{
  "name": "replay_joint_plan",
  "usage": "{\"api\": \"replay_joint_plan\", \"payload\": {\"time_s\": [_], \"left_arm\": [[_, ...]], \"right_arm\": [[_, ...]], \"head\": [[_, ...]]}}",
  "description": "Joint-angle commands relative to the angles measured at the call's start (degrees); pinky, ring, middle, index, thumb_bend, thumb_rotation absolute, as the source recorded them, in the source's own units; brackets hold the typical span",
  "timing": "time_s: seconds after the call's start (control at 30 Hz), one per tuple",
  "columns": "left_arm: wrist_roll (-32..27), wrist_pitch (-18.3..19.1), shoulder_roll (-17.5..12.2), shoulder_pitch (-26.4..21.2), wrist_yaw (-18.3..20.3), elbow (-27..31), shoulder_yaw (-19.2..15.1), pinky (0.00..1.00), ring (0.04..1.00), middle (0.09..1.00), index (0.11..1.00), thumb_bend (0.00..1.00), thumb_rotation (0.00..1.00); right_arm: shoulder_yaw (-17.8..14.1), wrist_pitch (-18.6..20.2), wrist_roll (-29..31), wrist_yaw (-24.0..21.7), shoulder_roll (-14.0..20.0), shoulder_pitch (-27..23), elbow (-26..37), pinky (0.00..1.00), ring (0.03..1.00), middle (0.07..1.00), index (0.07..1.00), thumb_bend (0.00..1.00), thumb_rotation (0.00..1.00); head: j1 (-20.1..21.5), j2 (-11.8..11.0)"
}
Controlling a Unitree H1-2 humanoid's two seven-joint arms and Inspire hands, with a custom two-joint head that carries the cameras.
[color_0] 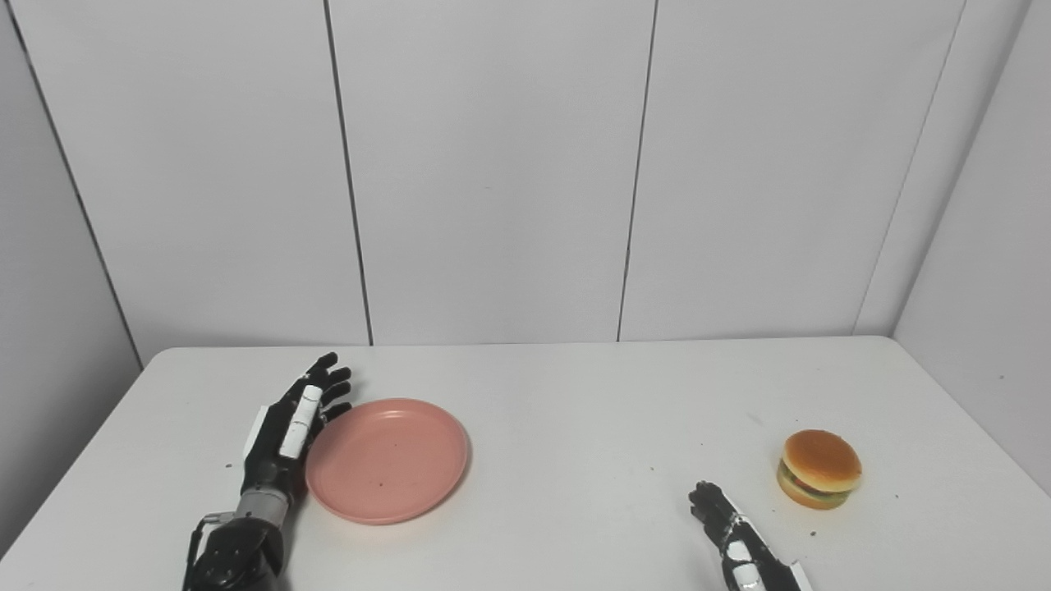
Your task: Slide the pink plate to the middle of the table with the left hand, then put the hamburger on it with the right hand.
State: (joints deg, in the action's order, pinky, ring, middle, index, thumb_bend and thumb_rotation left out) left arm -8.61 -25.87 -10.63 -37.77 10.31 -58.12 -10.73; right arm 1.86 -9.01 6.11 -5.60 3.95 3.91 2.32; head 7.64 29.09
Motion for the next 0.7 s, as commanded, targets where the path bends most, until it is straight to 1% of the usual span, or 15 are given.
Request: {"api": "replay_joint_plan", "payload": {"time_s": [0.0, 0.13, 0.23, 0.33, 0.37, 0.4, 0.47, 0.53, 0.57, 0.63, 0.67], "left_arm": [[-0.45, -0.98, 0.64, -1.51, 0.22, 0.63, 0.17, 0.80, 0.857, 0.839, 0.844, 0.92, 0.82], [0.76, -0.92, 1.19, -1.21, -0.98, 1.16, 1.10, 0.78, 0.852, 0.836, 0.841, 0.93, 0.83], [1.11, -1.00, 1.71, -0.87, -1.56, 1.77, 1.77, 0.78, 0.854, 0.833, 0.845, 0.92, 0.83], [1.18, -0.83, 2.27, -0.38, -1.86, 2.76, 2.19, 0.80, 0.858, 0.833, 0.842, 0.92, 0.83], [1.45, -0.77, 2.46, -0.13, -2.07, 3.21, 2.48, 0.80, 0.859, 0.833, 0.840, 0.92, 0.83], [1.64, -0.74, 2.57, 0.04, -2.23, 3.52, 2.72, 0.81, 0.862, 0.835, 0.843, 0.94, 0.84], [1.96, -0.75, 2.76, 0.49, -2.22, 4.19, 3.34, 0.82, 0.864, 0.836, 0.848, 0.95, 0.85], [1.73, -0.69, 2.93, 0.74, -1.90, 4.53, 3.67, 0.84, 0.865, 0.838, 0.855, 0.96, 0.85], [1.60, -0.66, 3.02, 0.78, -1.78, 4.54, 3.76, 0.85, 0.860, 0.837, 0.856, 0.96, 0.84], [1.84, -0.82, 3.14, 0.79, -1.81, 4.20, 4.04, 0.85, 0.856, 0.839, 0.856, 0.96, 0.84], [1.88, -0.88, 3.10, 0.80, -1.75, 4.08, 4.12, 0.84, 0.855, 0.840, 0.856, 0.96, 0.84]], "right_arm": [[1.41, 2.83, -0.49, -0.23, -1.63, 1.06, -0.89, 0.99, 0.923, 0.895, 0.884, 0.78, 0.91], [1.92, 2.66, -1.20, -0.08, -1.73, 0.99, -0.46, 0.99, 0.923, 0.897, 0.892, 0.78, 0.90], [2.23, 3.12, -1.76, 0.24, -2.08, 1.01, 0.22, 0.99, 0.918, 0.894, 0.892, 0.78, 0.90], [2.59, 3.53, -2.28, 0.56, -2.31, 1.04, 0.71, 1.00, 0.917, 0.893, 0.894, 0.78, 0.90], [2.75, 3.53, -2.48, 0.68, -2.36, 1.02, 0.76, 1.00, 0.918, 0.893, 0.895, 0.78, 0.90], [2.88, 3.52, -2.61, 0.79, -2.39, 1.01, 0.79, 1.00, 0.918, 0.893, 0.898, 0.78, 0.90], [3.29, 3.46, -3.06, 1.08, -2.51, 0.99, 0.81, 1.00, 0.919, 0.894, 0.899, 0.78, 0.91], [3.68, 3.48, -3.47, 1.38, -2.66, 0.96, 0.84, 1.00, 0.920, 0.894, 0.902, 0.78, 0.91], [3.83, 3.50, -3.56, 1.50, -2.70, 0.93, 0.84, 1.00, 0.925, 0.897, 0.904, 0.79, 0.92], [4.05, 3.27, -3.67, 1.72, -2.89, 0.82, 0.62, 1.00, 0.925, 0.898, 0.902, 0.79, 0.92], [4.16, 3.08, -3.82, 1.87, -3.05, 0.73, 0.41, 1.00, 0.925, 0.897, 0.902, 0.79, 0.91]], "head": [[0.52, 0.24], [1.55, 0.95], [2.48, 1.79], [2.99, 2.03], [3.73, 2.27], [3.73, 2.27], [5.21, 2.42], [6.51, 2.45], [6.51, 2.45], [7.15, 2.38], [8.47, 2.26]]}}
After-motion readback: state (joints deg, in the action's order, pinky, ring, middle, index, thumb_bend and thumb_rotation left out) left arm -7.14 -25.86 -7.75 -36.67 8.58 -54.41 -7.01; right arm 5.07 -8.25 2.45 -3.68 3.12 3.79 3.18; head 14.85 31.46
